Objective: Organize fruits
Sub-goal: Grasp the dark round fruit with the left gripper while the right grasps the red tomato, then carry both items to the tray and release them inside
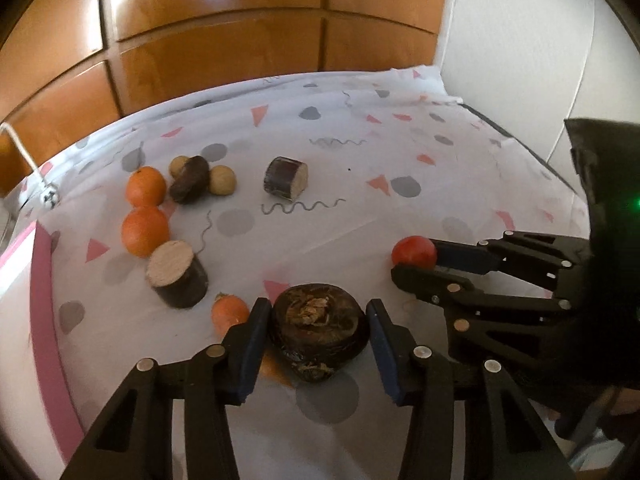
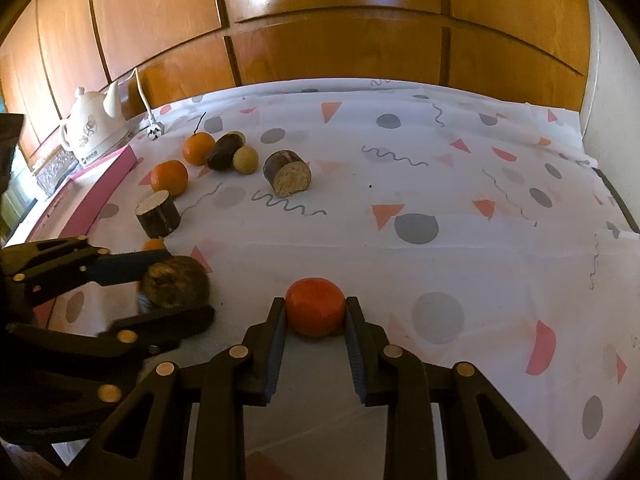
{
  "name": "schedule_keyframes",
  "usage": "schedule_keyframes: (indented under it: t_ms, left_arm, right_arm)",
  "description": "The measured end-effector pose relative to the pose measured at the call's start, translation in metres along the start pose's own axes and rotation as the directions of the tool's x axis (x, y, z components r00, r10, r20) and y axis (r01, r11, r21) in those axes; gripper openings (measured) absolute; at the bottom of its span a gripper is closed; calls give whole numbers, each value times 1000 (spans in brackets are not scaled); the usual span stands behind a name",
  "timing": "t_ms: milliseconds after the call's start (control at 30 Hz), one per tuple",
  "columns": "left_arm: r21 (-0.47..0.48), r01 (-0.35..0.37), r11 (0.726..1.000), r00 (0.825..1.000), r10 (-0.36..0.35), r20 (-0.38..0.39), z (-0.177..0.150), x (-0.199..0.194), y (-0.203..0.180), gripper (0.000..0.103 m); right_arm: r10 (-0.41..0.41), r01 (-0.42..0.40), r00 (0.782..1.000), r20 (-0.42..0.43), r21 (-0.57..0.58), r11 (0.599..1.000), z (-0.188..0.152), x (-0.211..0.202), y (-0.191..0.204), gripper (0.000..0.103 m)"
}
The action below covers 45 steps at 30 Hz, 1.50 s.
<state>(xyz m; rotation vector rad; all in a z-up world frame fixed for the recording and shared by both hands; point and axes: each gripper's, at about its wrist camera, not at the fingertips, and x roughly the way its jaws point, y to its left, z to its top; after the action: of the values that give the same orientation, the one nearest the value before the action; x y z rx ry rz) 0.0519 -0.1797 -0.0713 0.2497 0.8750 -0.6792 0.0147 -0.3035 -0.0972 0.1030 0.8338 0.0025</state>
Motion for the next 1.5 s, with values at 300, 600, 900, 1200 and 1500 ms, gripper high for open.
schedule_keyframes:
  t_ms: [300, 600, 900, 1200, 1500]
  left_arm:
    - [-135, -49, 990, 998, 53, 26, -15, -33, 23, 49]
    - [-242, -162, 957, 983, 178, 49, -26, -63, 51, 49]
    - [-338, -251, 907, 957, 286, 58, -36, -92, 81, 49]
    - [-428, -318, 846, 928, 371, 44, -54, -109, 109, 49]
    - [-525, -397, 753, 887, 461, -9, -77, -126, 146, 49]
  right_arm:
    - [-66, 66, 998, -12, -18, 998, 2, 2, 9, 29]
    - [-116, 116, 993, -7, -25, 993, 1, 2, 15, 28]
    - [-103, 103, 994, -35, 1, 995, 2, -3, 23, 28]
    - [11, -11, 1000, 14, -16, 1000, 14, -25, 55, 28]
    - [190, -184, 982, 19, -177, 967, 33, -35, 127, 28]
